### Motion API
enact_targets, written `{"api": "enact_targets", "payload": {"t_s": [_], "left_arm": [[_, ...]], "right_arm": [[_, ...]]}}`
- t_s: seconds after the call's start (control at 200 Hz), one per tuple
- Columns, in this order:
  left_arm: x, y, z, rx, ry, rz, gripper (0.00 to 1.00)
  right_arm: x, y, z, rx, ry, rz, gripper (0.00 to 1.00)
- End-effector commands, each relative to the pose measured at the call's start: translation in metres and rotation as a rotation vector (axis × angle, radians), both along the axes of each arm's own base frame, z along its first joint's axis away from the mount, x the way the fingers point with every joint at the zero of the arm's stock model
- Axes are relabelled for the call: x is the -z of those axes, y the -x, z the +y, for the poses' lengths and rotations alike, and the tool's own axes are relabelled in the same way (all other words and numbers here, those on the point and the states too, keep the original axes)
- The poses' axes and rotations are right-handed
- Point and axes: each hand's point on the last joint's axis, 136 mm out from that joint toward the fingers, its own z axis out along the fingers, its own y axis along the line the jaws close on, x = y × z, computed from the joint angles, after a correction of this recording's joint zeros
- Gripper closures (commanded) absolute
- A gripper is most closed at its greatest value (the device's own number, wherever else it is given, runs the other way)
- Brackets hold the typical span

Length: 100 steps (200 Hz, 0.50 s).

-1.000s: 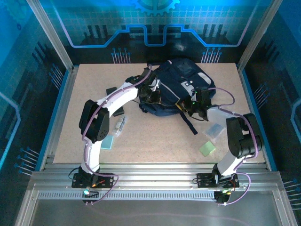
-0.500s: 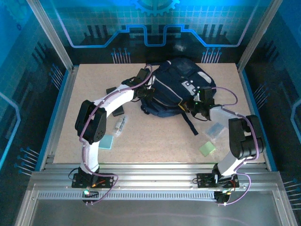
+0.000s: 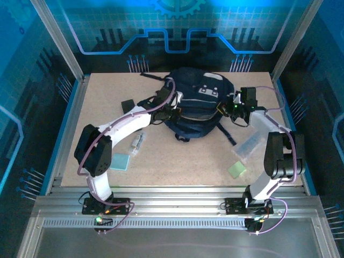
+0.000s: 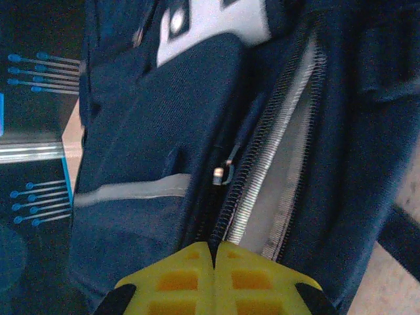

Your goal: Pack the student bag

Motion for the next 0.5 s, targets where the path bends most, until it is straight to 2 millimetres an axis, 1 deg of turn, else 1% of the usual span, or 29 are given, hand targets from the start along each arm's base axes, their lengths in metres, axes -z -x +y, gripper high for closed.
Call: {"api": "enact_targets", "payload": {"t_s": [0.0,0.03,0.08,0.12,0.165,0.19,0.25,0.285,0.335,0.395,0.495], "left_arm": [[-0.008,0.019,-0.018,0.028,0.086,0.048,1.0],[-0.007,0.02,-0.027,0.047,0.104,0.055,1.0],[-0.007,0.018,-0.039,0.069,0.122,0.064,1.0],[-0.004,0.015,-0.047,0.078,0.123,0.071,1.0],[-0.001,0.01,-0.054,0.087,0.127,0.077,1.0],[0.0,0.007,-0.058,0.091,0.13,0.081,1.0],[0.005,0.001,-0.065,0.094,0.135,0.093,1.0],[0.007,-0.002,-0.069,0.1,0.14,0.102,1.0],[0.007,-0.004,-0.075,0.111,0.149,0.111,1.0],[0.009,-0.005,-0.081,0.123,0.155,0.123,1.0],[0.005,-0.004,-0.086,0.137,0.162,0.125,1.0]], "right_arm": [[-0.002,-0.03,-0.03,0.067,0.08,-0.058,1.0],[-0.002,-0.033,-0.03,0.064,0.074,-0.059,1.0],[-0.005,-0.036,-0.028,0.055,0.063,-0.058,0.91],[-0.008,-0.036,-0.026,0.049,0.056,-0.059,0.78],[-0.01,-0.033,-0.024,0.05,0.05,-0.058,0.6],[-0.011,-0.03,-0.024,0.051,0.051,-0.057,0.51],[-0.01,-0.02,-0.022,0.047,0.05,-0.041,0.4],[-0.009,-0.013,-0.02,0.04,0.048,-0.033,0.37],[-0.008,-0.002,-0.016,0.029,0.036,-0.02,0.35],[-0.006,0.01,-0.009,0.015,0.017,-0.012,0.35],[-0.004,0.027,0.003,0.0,-0.004,-0.005,0.34]]}}
